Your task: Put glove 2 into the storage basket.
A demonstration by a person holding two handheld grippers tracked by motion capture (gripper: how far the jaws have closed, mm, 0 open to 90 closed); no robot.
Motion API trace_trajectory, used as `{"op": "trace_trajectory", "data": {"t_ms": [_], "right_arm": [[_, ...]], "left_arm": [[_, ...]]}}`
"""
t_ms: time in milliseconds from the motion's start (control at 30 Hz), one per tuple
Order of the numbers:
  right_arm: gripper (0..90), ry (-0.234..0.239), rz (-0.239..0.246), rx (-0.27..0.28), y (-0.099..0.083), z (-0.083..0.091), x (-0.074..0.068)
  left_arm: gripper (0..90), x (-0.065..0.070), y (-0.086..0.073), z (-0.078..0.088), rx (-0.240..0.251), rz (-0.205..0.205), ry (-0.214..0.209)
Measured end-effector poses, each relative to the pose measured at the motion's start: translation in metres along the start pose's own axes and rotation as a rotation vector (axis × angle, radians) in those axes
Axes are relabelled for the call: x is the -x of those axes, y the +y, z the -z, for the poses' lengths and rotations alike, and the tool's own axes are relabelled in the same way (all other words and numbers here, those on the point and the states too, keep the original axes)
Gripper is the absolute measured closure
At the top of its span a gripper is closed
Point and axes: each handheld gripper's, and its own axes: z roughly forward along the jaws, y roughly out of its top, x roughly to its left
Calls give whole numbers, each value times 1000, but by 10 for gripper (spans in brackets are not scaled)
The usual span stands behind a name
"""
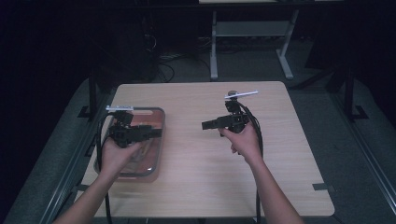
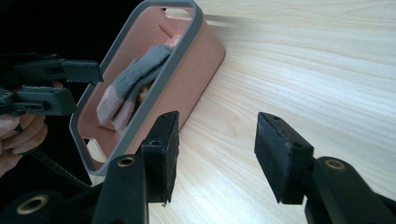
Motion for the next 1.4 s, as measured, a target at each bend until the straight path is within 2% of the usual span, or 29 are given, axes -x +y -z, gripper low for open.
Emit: {"op": "trace_trajectory", "data": {"t_ms": [533,767,1200,1400], "right_arm": [[475,-12,-20,18,-8,22,20],[464,-17,-13,-7,-17,28,27],[447,-29,-30,-10,-34,38,46],[445,-31,-42,-4,-43,42,53]], "left_arm": [[339,17,6,-18,-10,-17,-36],[327,25,5,-28,-28,-31,-38],[316,45,0,-46,-39,-54,-95],[311,50,-4,-53,-47,-63,-109]]}}
